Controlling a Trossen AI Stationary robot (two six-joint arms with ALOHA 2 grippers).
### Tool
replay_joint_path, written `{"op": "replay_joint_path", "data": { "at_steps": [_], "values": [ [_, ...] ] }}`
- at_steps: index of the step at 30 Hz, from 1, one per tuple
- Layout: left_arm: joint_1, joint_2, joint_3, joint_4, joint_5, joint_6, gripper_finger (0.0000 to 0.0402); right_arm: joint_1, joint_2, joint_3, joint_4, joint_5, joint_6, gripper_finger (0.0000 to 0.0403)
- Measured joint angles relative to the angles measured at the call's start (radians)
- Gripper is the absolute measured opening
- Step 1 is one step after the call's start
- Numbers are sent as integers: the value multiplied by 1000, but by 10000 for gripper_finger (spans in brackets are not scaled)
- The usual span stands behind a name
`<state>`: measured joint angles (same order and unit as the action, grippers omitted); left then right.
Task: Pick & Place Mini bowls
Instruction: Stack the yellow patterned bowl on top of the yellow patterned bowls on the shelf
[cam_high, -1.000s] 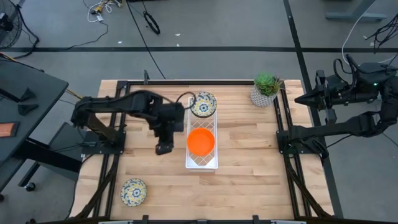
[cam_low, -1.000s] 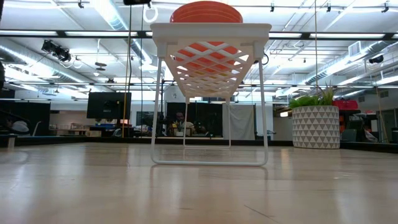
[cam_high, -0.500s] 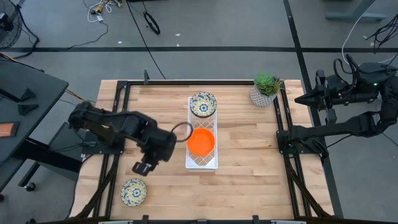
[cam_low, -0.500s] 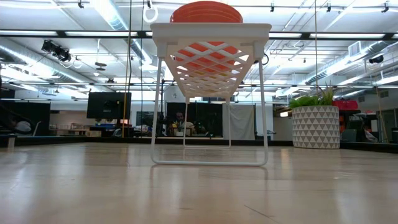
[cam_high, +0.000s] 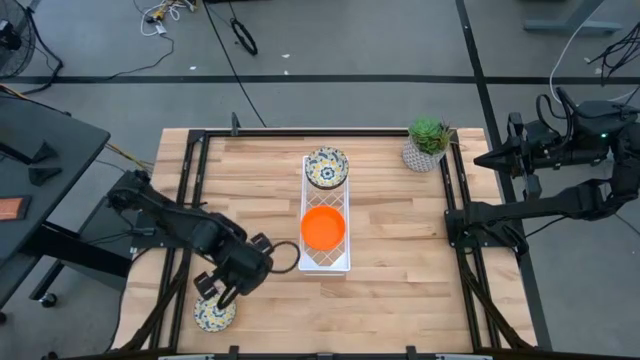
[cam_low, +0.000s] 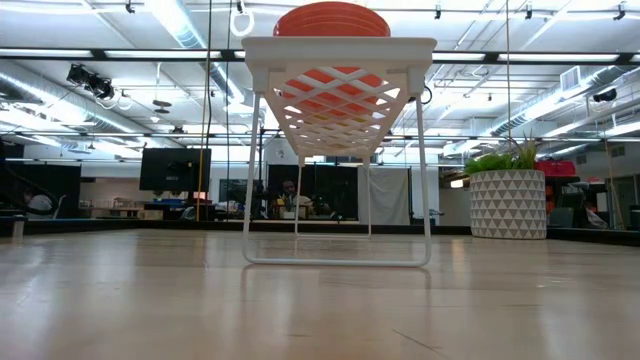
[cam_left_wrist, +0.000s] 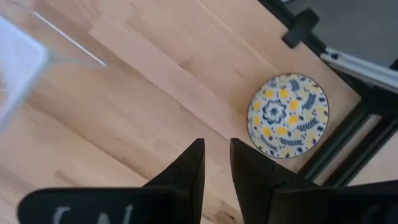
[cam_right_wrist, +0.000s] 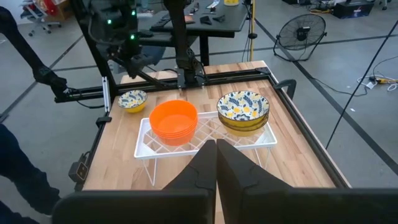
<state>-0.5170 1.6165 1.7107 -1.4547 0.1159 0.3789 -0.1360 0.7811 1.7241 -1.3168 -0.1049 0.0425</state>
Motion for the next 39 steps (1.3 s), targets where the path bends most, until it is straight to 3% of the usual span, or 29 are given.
{"op": "replay_joint_path", "data": {
  "at_steps": [10,18,32,39],
  "values": [
    [-57,0,-154,58,16,-5,81,0,0,0,0,0,0,11],
    [-103,-30,-295,210,19,-33,87,0,0,0,0,0,0,11],
    [-135,-149,-547,376,20,-28,228,0,0,0,0,0,0,11],
    [-159,-184,-658,436,20,-105,254,0,0,0,0,0,0,11]
  ]
}}
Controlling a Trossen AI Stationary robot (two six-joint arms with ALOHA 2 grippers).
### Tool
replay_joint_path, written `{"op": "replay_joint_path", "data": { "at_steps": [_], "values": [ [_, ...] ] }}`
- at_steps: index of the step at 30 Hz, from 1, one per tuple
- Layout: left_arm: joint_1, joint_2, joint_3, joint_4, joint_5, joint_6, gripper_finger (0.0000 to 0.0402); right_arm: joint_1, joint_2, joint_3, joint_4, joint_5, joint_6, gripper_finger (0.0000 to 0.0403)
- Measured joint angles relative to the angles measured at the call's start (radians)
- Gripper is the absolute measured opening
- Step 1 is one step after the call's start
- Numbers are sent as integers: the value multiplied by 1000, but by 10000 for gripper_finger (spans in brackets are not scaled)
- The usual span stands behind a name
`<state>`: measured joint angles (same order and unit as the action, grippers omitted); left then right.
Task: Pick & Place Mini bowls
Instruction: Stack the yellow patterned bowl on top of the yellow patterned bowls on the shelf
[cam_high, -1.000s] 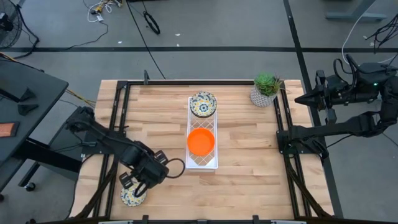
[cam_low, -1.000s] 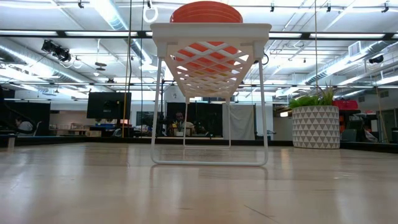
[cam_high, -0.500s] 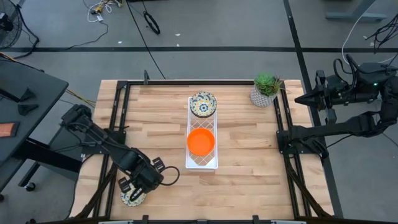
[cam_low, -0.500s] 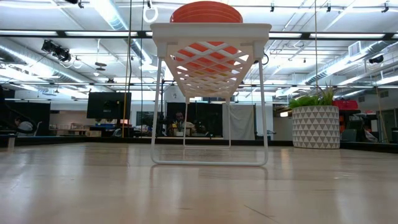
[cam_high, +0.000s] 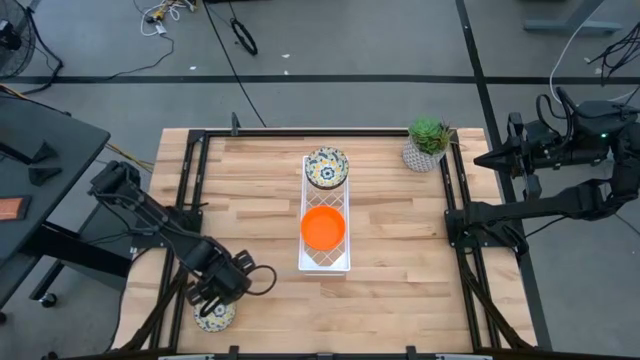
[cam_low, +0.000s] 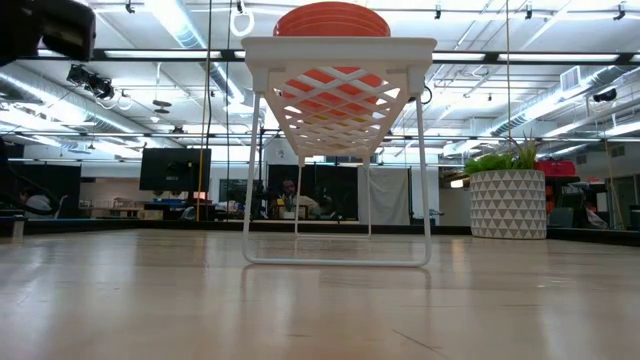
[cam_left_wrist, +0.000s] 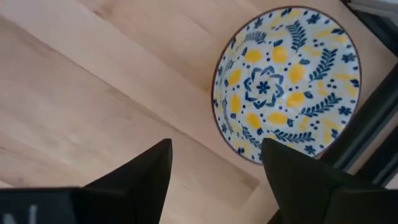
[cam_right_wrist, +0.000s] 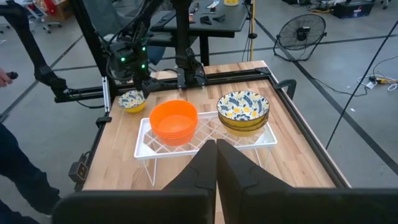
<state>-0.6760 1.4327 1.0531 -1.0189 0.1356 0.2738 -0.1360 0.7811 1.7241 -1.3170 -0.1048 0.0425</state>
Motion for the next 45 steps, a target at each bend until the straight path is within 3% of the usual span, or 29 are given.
{"op": "replay_joint_path", "data": {
  "at_steps": [11,21,45],
  "values": [
    [-50,-1,-93,160,0,-3,239,0,0,0,0,0,0,11],
    [-97,0,-163,188,-64,95,238,0,0,0,0,0,0,11],
    [-78,0,-209,285,-61,-373,238,0,0,0,0,0,0,11]
  ]
}}
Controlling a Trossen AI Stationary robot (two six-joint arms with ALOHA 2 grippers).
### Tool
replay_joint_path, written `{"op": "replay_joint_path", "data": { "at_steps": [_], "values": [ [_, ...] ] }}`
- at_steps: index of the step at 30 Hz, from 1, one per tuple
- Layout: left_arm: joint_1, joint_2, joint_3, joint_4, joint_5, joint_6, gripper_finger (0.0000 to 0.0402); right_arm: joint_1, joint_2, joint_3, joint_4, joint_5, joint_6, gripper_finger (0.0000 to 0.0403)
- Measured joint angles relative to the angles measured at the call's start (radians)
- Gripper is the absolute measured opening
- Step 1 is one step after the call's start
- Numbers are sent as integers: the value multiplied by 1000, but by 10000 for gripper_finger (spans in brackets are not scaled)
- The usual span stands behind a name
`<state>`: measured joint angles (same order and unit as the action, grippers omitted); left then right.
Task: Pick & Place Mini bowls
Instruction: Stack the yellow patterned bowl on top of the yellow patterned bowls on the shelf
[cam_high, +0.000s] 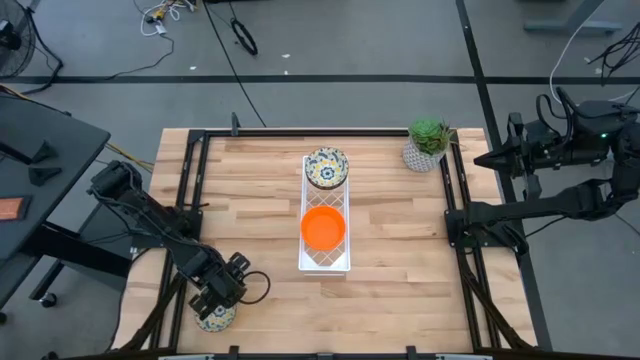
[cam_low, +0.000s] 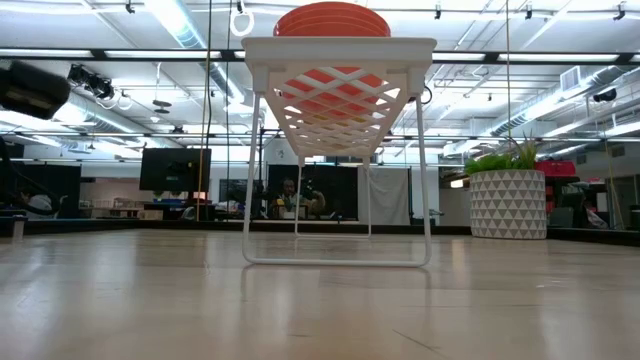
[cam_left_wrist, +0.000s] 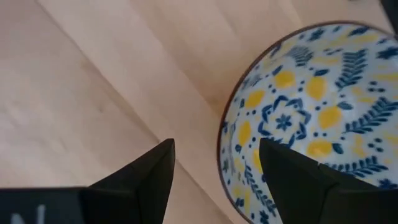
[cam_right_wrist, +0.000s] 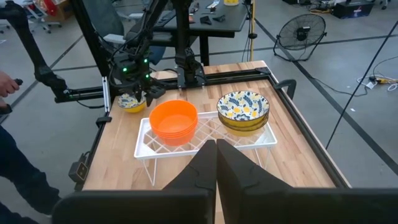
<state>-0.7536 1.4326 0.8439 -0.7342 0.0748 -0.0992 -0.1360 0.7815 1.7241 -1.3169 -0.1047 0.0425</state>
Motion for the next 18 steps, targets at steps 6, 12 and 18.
{"op": "replay_joint_path", "data": {
  "at_steps": [6,12,18],
  "values": [
    [0,0,-18,5,0,-97,238,0,0,0,0,0,0,11],
    [0,0,-18,5,1,-133,227,0,0,0,0,0,0,11],
    [0,0,-18,3,52,-155,178,0,0,0,0,0,0,11]
  ]
}}
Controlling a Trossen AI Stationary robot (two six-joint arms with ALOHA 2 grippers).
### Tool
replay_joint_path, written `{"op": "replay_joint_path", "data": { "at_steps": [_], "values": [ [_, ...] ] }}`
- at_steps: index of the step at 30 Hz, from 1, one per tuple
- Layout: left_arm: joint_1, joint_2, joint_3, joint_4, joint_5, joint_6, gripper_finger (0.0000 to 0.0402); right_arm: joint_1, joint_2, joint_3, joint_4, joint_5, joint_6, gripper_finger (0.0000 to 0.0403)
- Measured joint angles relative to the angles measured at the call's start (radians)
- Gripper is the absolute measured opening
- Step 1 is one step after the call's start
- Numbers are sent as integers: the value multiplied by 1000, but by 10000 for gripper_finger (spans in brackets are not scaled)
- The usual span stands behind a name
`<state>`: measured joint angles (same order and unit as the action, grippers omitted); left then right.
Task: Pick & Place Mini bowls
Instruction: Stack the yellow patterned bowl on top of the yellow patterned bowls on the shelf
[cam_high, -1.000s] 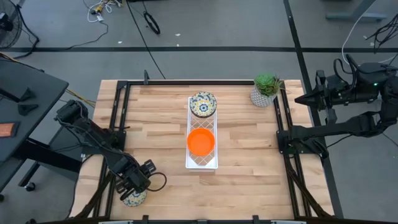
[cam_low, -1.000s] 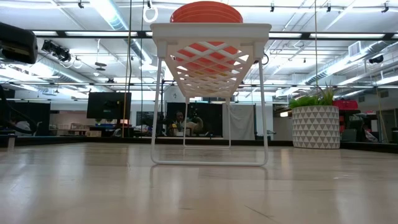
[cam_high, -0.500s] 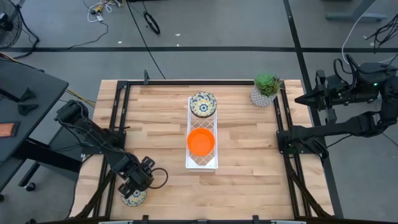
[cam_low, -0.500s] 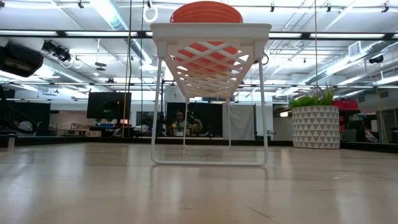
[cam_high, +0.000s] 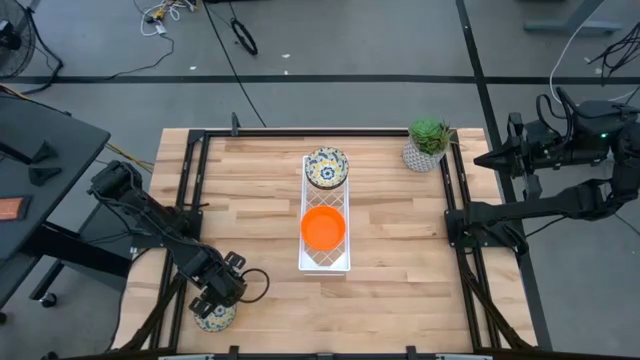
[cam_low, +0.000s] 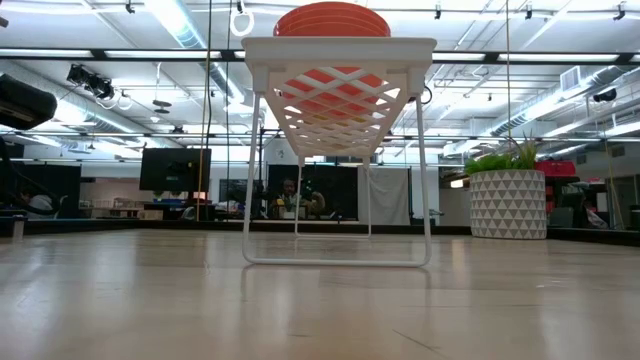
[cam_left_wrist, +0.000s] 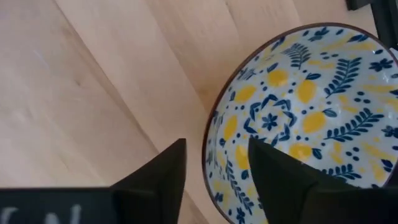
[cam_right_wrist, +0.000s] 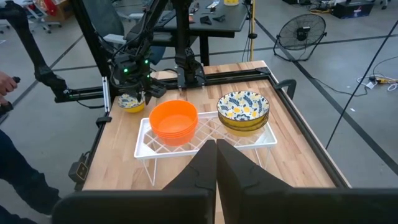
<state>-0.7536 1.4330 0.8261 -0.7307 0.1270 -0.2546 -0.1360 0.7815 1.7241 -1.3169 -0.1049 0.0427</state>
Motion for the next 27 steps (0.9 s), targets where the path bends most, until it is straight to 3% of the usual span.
{"op": "replay_joint_path", "data": {
  "at_steps": [21,27],
  "values": [
    [0,0,1,1,7,-50,26,0,0,0,0,0,0,11],
    [0,-3,3,4,28,-49,11,0,0,0,0,0,0,11]
  ]
}}
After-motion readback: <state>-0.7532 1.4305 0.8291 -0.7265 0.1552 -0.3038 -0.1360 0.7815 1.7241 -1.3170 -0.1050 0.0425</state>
